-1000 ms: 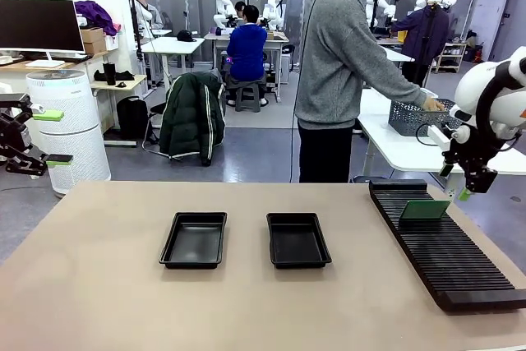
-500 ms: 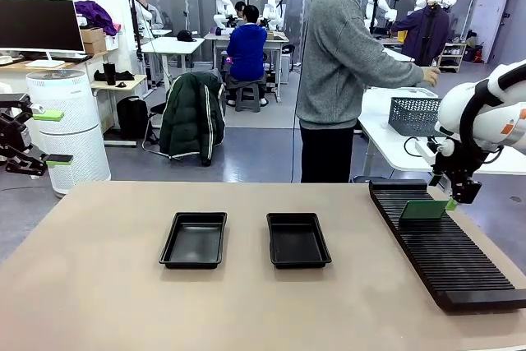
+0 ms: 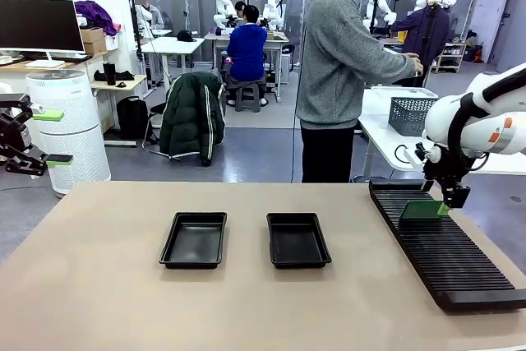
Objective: Inspect and transfer BCBs to ESD trays.
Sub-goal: Pick up the Blank PCB from the PCB Rack and place it in the left ESD tray.
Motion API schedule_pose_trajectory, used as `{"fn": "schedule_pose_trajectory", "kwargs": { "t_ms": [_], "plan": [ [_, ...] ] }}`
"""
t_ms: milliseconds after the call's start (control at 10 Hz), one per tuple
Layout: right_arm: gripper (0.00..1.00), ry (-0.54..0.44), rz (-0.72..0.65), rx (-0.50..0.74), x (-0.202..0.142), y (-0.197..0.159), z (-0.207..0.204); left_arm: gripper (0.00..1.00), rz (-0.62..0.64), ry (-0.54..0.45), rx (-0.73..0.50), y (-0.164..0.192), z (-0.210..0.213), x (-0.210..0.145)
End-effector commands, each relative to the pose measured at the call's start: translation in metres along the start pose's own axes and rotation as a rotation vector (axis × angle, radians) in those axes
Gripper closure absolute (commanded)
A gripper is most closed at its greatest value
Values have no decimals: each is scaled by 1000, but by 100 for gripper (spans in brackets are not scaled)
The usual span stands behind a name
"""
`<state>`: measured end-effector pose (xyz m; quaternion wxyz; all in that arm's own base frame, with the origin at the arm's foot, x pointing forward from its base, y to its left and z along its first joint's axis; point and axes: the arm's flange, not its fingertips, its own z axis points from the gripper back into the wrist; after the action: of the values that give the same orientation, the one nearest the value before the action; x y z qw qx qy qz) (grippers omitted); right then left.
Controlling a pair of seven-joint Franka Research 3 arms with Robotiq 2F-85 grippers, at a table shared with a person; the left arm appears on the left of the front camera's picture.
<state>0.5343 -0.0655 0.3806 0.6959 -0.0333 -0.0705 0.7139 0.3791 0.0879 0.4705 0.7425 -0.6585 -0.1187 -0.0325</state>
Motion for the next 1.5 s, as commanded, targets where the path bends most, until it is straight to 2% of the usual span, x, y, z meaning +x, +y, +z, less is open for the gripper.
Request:
{"fn": "schedule_pose_trajectory", "kwargs": {
  "t_ms": [0, 200, 900, 1000, 1100, 1200, 1300, 1400],
  "plan": [
    [0, 31, -16, -21, 6, 0, -3, 0, 0, -3, -2, 0, 2, 0],
    [0, 31, -27, -20, 4, 2, -1, 0, 0, -3, -2, 0, 2, 0],
    [34, 0, -51, -31, -3, 5, -5, 0, 0, -3, -2, 0, 2, 0],
    [37, -6, -52, -33, -4, 5, -5, 0, 0, -3, -2, 0, 2, 0],
    [36, -9, -54, -32, -5, 4, -6, 0, 0, -3, -2, 0, 2, 0],
    [47, -12, -57, -34, -6, 4, -7, 0, 0, -3, -2, 0, 2, 0],
    [45, -19, -58, -38, -7, 4, -8, 0, 0, -3, -2, 0, 2, 0],
    [56, -26, -57, -41, -8, 4, -9, 0, 0, -3, -2, 0, 2, 0]
  ]
}}
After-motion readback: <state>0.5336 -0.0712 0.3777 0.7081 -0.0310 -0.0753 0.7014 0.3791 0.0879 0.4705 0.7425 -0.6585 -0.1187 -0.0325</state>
